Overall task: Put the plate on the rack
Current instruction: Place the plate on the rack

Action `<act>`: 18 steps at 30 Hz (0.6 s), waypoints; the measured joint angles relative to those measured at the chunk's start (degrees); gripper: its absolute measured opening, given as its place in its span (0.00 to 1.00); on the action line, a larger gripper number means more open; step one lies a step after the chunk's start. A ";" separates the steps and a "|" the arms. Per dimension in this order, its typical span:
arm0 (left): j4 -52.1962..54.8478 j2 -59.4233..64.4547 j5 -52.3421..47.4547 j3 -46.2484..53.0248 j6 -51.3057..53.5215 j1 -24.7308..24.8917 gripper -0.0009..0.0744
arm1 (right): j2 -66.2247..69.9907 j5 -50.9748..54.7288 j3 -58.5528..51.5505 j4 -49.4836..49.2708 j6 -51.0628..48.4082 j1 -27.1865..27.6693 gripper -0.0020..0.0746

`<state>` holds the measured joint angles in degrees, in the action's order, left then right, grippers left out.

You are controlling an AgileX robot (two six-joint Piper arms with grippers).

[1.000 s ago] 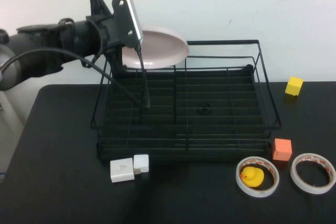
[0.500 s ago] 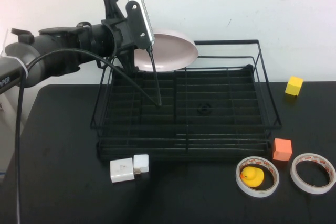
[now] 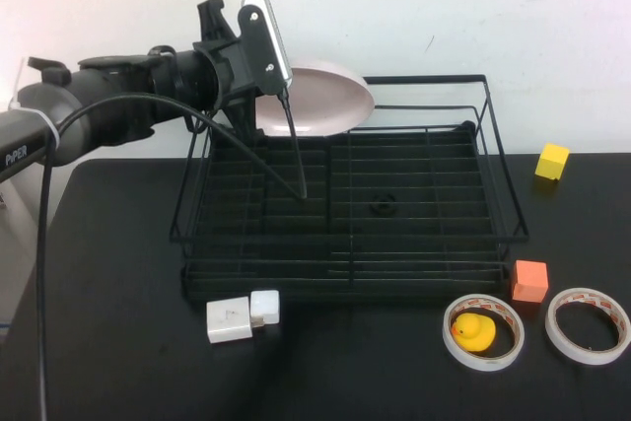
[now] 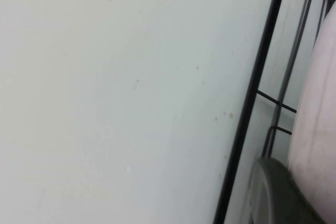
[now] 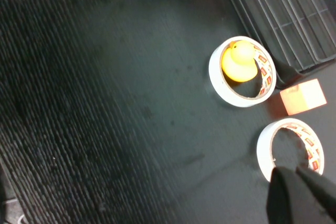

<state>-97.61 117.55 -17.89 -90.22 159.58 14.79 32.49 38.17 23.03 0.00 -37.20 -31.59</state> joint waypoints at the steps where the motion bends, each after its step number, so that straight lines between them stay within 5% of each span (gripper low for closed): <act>1: 0.00 0.26 0.00 0.00 0.00 0.00 0.11 | 0.00 0.00 0.00 0.00 0.00 0.00 0.03; 18: 0.00 -1.08 0.22 -1.38 2.54 0.49 0.10 | 0.00 0.00 0.00 0.30 0.20 0.00 0.03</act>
<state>-97.61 116.47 -17.68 -91.60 162.11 15.28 32.49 38.17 23.03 0.30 -37.00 -31.59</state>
